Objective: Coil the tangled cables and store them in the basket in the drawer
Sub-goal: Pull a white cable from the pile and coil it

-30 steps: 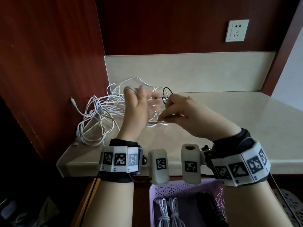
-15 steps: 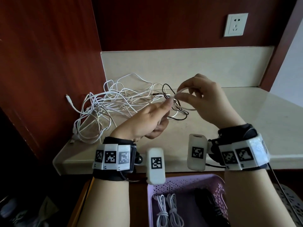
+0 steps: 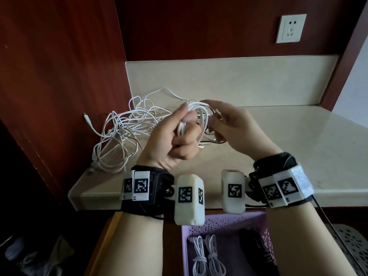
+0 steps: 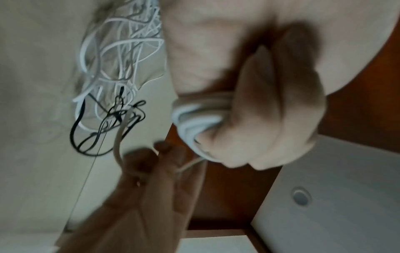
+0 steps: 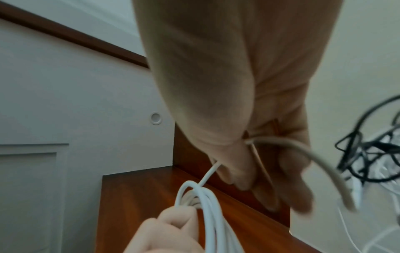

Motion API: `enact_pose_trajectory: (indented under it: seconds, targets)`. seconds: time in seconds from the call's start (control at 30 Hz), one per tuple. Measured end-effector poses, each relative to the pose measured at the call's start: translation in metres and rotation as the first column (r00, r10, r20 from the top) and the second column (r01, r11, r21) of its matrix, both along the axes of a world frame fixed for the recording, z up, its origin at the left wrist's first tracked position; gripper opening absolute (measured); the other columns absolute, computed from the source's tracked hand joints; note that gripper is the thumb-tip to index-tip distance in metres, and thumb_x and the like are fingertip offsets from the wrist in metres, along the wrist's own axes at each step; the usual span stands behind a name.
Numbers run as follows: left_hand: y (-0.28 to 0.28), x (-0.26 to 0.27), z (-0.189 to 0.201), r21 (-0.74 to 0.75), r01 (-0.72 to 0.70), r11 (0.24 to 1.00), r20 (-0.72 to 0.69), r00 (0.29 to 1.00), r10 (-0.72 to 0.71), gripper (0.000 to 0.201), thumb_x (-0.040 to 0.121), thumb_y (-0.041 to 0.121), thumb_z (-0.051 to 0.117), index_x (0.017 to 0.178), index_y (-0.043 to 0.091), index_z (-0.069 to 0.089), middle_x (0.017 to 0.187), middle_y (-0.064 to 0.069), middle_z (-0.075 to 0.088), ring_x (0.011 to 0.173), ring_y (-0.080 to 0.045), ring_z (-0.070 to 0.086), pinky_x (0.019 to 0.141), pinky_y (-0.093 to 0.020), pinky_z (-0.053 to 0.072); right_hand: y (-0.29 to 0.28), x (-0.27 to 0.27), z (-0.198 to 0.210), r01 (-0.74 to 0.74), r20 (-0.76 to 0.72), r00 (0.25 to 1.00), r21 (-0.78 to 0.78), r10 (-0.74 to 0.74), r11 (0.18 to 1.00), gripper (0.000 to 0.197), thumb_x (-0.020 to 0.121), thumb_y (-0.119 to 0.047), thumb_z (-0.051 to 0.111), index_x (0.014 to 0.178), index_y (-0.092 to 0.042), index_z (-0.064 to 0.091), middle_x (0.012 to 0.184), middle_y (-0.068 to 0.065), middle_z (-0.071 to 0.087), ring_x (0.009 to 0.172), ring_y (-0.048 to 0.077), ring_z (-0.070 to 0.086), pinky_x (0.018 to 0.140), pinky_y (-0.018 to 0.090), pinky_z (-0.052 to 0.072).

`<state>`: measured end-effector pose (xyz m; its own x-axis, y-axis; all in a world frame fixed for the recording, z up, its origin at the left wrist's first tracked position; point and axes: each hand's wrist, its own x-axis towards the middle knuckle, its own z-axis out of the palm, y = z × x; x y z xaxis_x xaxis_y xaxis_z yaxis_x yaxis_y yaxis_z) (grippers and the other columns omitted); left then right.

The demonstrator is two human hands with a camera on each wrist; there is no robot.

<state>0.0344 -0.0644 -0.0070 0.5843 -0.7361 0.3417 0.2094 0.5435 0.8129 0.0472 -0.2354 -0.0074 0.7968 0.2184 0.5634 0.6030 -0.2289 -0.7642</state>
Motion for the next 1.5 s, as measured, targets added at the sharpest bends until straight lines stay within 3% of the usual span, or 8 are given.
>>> enact_pose_trajectory:
  seconds: [0.13,0.4,0.53,0.67,1.03,1.2,1.37,1.5]
  targets:
    - [0.002,0.004,0.005,-0.276,0.055,0.960,-0.076,0.994,-0.079,0.032,0.098,0.031,0.038,0.078,0.010,0.054,0.048,0.002,0.030,0.033,-0.014,0.027,0.037,-0.022,0.024,0.005,0.013,-0.014,-0.072,-0.109,0.992,-0.118,0.060,0.990,0.021,0.081,-0.008,0.064,0.099,-0.016,0.057,0.081,0.001,0.069,0.078,0.016,0.068,0.076,0.034,0.053]
    - [0.001,-0.001,0.011,-0.389,-0.065,0.919,-0.055,0.997,0.047,0.032,0.097,0.030,0.036,0.076,0.010,0.050,0.048,0.004,0.027,0.031,-0.012,0.024,0.034,-0.023,0.022,0.017,0.008,-0.026,-0.275,-0.190,0.952,-0.196,0.238,0.941,0.022,0.093,-0.004,0.048,0.112,0.006,0.052,0.105,0.009,0.064,0.100,0.012,0.059,0.095,0.026,0.045]
    - [0.008,0.006,0.008,-0.556,-0.122,0.822,-0.131,0.990,0.058,0.032,0.097,0.024,0.036,0.076,0.005,0.050,0.047,-0.001,0.034,0.033,-0.013,0.024,0.034,-0.026,0.027,0.006,0.008,-0.016,-0.017,-0.121,0.993,-0.145,-0.001,0.989,0.022,0.095,0.003,0.042,0.093,-0.018,0.049,0.069,0.006,0.064,0.065,0.011,0.061,0.075,0.033,0.052]
    - [0.006,0.011,0.003,-0.609,-0.200,0.768,-0.228,0.971,0.073,0.030,0.094,0.019,0.040,0.071,0.003,0.053,0.046,-0.005,0.044,0.033,-0.012,0.022,0.033,-0.027,0.030,-0.019,0.005,-0.002,0.438,0.182,0.893,-0.137,-0.413,0.888,0.017,0.089,-0.026,0.064,0.080,-0.012,0.058,0.052,-0.004,0.048,0.045,0.009,0.040,0.049,0.018,0.032]
    - [-0.001,0.012,0.002,-0.453,-0.603,0.656,-0.381,0.797,0.469,0.037,0.103,0.027,0.024,0.070,0.018,0.035,0.040,0.008,0.028,0.024,-0.005,0.024,0.029,-0.017,0.020,-0.062,0.007,0.005,0.755,0.186,0.655,-0.212,-0.732,0.621,0.010,0.085,-0.028,0.061,0.079,-0.021,0.061,0.078,0.000,0.070,0.081,0.028,0.061,0.072,0.038,0.050]
    - [-0.012,0.007,0.006,-0.369,-0.602,0.708,-0.269,0.798,0.539,0.039,0.104,0.031,0.022,0.069,0.020,0.036,0.041,0.009,0.026,0.025,-0.003,0.021,0.030,-0.018,0.022,-0.062,0.017,-0.002,0.793,-0.002,0.596,-0.152,-0.803,0.590,0.025,0.089,-0.027,0.051,0.081,-0.006,0.061,0.082,0.013,0.069,0.083,0.035,0.062,0.075,0.034,0.049]
    - [-0.013,0.009,0.004,-0.343,-0.616,0.709,-0.252,0.787,0.562,0.040,0.105,0.032,0.022,0.069,0.021,0.036,0.041,0.009,0.026,0.026,-0.003,0.020,0.030,-0.018,0.022,-0.054,0.014,-0.003,0.608,-0.344,0.758,0.066,-0.554,0.791,0.046,0.096,-0.039,0.046,0.068,-0.004,0.054,0.061,0.017,0.065,0.052,0.028,0.064,0.059,0.037,0.056]
    - [-0.008,0.010,0.005,-0.313,-0.678,0.665,-0.241,0.734,0.635,0.040,0.105,0.032,0.022,0.069,0.020,0.037,0.043,0.009,0.025,0.027,-0.004,0.019,0.031,-0.019,0.022,-0.053,0.007,0.005,0.605,-0.146,0.796,0.205,-0.588,0.769,0.030,0.088,-0.029,0.062,0.068,-0.008,0.064,0.057,0.008,0.063,0.042,0.009,0.054,0.052,0.027,0.046]
